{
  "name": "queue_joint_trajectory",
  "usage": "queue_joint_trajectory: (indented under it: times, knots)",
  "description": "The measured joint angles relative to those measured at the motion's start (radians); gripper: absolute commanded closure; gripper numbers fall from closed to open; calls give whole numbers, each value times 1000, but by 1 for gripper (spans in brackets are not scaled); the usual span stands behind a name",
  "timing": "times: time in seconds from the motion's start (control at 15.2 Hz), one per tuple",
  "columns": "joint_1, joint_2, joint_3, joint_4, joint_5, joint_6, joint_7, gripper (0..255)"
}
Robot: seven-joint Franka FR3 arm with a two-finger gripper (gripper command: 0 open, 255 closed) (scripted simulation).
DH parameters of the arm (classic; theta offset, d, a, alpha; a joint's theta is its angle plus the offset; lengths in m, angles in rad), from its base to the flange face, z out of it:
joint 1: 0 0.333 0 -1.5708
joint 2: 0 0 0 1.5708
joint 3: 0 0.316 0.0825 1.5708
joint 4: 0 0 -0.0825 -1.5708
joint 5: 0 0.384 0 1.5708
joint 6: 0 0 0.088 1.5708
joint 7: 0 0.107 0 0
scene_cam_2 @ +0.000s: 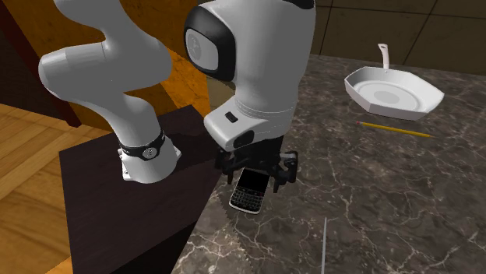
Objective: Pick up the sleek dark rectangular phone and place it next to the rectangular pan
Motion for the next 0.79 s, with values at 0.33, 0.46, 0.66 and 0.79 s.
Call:
queue_joint_trajectory:
  times: [0.33,0.46,0.66,0.79]
  knots:
    - [0,0,0,-1,0,1,0,255]
    - [1,-2,0,1,1,2,0,255]
    - [1,-3,0,0,2,2,0,255]
    - [2,-3,0,0,2,2,1,255]
